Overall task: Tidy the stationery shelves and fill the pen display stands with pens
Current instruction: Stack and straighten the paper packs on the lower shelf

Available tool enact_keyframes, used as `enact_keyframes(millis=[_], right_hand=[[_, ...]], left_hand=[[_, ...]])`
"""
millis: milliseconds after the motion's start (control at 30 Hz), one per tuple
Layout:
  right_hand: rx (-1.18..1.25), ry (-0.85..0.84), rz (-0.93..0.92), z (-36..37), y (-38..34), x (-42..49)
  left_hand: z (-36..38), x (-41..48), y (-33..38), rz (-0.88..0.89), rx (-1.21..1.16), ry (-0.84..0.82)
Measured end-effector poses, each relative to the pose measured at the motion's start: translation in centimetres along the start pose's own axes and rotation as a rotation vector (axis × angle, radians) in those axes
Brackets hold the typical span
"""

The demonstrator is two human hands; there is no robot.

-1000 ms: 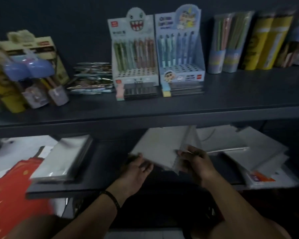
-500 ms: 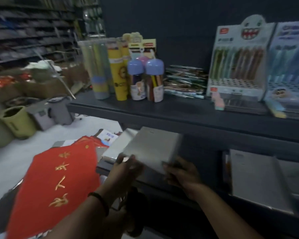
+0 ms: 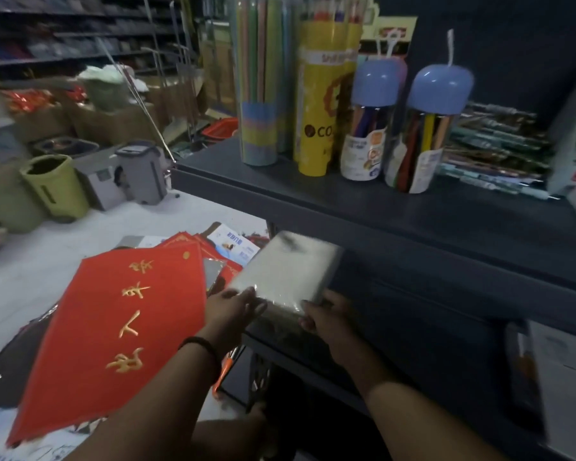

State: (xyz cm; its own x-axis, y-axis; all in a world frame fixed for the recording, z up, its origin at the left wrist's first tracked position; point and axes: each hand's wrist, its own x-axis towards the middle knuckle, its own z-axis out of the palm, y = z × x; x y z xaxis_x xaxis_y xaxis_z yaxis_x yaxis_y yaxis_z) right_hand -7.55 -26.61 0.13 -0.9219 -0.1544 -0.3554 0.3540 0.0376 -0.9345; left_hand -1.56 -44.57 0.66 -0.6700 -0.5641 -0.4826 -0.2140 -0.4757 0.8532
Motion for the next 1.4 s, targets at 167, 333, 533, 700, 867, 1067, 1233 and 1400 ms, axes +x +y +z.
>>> enact_keyframes(millis=[167, 333, 533, 700, 867, 1067, 1233, 1400], right_hand=[[-0.176, 0.073, -0.022, 1.3, 2.4, 1.3], [-0.4, 0.113, -0.114, 2.2, 2.9, 2.0], [-0.563, 0.134, -0.194, 2.3, 3.0, 2.2], [-0.615, 0.068, -0.225, 1.3, 2.1, 1.6], [-0.7, 0.042, -0.252, -2.7, 1.3, 0.8], [-0.858, 0.09, -0.342, -10.5, -0.8, -3.2], [-0.973, 0.086, -0.363, -20.2, -1.3, -8.2], [-0.986, 0.17, -0.355, -30.1, -0.9, -12.9]], left_hand=[[-1.1, 4.6, -4.3, 0.131, 0.228, 0.051], [0.0, 1.3, -2.2, 0.167, 0.353, 0.077], [0.7, 0.8, -2.0, 0.172, 0.489, 0.051], [1.3, -0.4, -1.5, 0.232, 0.703, 0.076], [1.9, -1.8, -1.2, 0.331, 0.798, 0.105], [4.8, -6.3, -2.7, 0.562, 1.087, -0.096], [11.7, -12.8, -3.9, 0.746, 1.433, -0.433], [18.1, -19.2, -8.1, 0.831, 1.25, -0.639]])
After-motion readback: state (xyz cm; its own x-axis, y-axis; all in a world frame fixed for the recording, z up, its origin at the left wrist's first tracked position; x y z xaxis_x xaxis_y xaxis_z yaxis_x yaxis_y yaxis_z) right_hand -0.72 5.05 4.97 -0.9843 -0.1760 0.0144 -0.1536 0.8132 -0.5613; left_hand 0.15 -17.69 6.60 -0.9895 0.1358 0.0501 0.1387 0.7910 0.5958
